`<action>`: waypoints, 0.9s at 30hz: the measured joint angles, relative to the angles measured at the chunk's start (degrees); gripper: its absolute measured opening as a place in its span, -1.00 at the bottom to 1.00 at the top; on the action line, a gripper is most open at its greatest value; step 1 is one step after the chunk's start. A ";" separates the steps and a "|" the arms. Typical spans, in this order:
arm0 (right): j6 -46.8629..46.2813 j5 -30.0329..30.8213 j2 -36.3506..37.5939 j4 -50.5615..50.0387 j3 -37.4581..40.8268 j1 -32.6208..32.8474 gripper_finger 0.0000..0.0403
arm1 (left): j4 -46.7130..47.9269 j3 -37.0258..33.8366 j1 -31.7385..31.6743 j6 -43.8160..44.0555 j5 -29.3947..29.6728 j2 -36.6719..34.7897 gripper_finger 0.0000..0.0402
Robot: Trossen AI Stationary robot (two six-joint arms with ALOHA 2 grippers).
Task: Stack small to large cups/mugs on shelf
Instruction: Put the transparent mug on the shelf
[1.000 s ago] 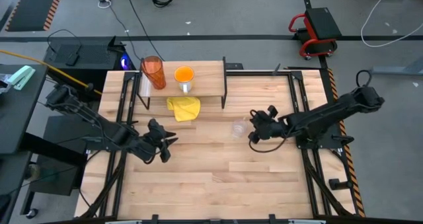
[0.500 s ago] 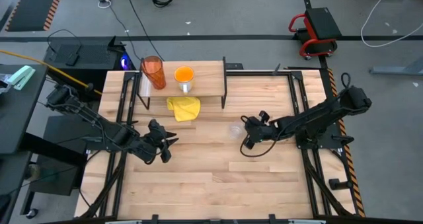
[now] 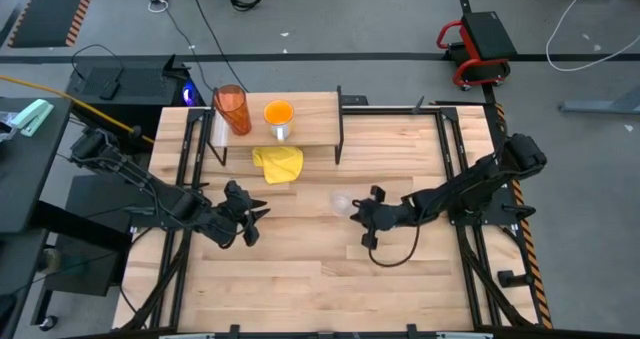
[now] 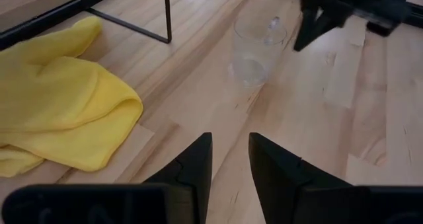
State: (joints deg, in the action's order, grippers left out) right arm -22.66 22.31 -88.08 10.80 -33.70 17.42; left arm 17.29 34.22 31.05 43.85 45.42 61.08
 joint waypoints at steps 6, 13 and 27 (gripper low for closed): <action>-0.77 6.17 5.02 -13.59 -3.70 3.75 -0.98 | 0.10 -0.02 0.09 0.96 -0.01 1.83 -0.47; -4.64 14.95 8.22 -25.11 -4.26 2.52 -0.98 | -1.01 -0.02 0.07 1.02 0.02 3.81 -0.47; -0.36 6.05 2.00 -15.77 -4.17 -4.86 -0.98 | -1.19 -0.04 0.07 1.96 0.56 3.89 -0.47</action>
State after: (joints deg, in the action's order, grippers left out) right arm -23.03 28.36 -86.08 -4.98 -37.87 12.56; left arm 16.10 34.17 31.11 45.80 45.98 64.97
